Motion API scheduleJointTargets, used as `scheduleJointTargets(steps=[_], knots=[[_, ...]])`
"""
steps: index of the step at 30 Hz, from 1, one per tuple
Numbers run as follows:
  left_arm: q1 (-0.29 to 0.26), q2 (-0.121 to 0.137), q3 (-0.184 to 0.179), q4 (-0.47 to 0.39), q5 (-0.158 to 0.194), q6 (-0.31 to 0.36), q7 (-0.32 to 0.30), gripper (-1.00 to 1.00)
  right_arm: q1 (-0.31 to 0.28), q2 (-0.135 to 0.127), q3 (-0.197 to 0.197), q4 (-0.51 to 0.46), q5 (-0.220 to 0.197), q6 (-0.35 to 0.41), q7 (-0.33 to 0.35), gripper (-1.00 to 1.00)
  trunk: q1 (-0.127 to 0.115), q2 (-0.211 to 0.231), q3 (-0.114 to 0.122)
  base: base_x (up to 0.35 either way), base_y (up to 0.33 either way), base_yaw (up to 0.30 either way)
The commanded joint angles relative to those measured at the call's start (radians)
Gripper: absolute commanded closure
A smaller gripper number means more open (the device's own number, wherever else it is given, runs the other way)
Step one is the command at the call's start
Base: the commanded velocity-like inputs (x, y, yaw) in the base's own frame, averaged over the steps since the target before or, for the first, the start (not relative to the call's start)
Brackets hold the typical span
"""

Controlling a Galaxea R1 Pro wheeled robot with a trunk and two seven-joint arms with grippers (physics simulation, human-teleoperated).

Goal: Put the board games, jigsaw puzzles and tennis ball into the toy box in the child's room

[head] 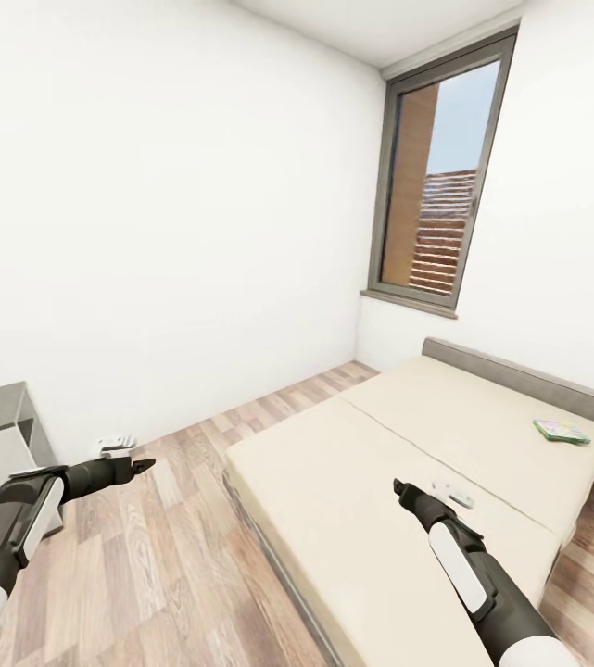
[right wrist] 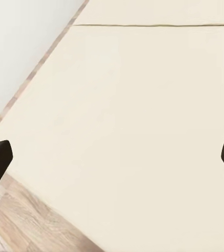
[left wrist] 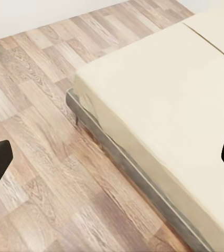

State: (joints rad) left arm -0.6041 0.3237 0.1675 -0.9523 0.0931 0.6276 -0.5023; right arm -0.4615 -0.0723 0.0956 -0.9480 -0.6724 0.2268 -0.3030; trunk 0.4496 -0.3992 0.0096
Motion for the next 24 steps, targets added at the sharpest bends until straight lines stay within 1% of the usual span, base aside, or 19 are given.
scheduleJointTargets(steps=[1, 5, 9, 21, 24], knots=[[0.0, 0.0, 0.001, 0.0, 0.01, 0.009, 0.001, -1.0, 0.0, -0.001, 0.004, -0.002, -0.007, 0.002, -0.008, -1.0, 0.0, -0.001, 0.0, -0.004, -0.082, 0.0], [0.0, 0.0, 0.001, 0.0, 0.01, 0.009, 0.001, -1.0, 0.0, -0.001, 0.004, -0.001, -0.007, 0.003, -0.008, -1.0, 0.0, -0.001, 0.0, -0.002, -0.174, 0.014], [0.0, 0.0, 0.002, 0.0, 0.01, 0.009, 0.001, -1.0, 0.0, -0.001, 0.004, -0.001, -0.007, 0.002, -0.008, -1.0, 0.0, -0.001, 0.0, -0.001, -0.161, 0.138], [0.0, 0.0, 0.002, 0.0, 0.01, 0.009, 0.002, -1.0, 0.0, -0.001, 0.004, -0.001, -0.007, 0.002, -0.008, -1.0, 0.0, -0.001, 0.0, 0.0, -0.029, 0.269], [0.0, 0.0, 0.001, 0.0, 0.01, 0.009, 0.002, -1.0, 0.0, -0.001, 0.004, -0.001, -0.007, 0.002, -0.008, -1.0, 0.0, -0.001, 0.0, -0.02, -0.12, 0.289]])
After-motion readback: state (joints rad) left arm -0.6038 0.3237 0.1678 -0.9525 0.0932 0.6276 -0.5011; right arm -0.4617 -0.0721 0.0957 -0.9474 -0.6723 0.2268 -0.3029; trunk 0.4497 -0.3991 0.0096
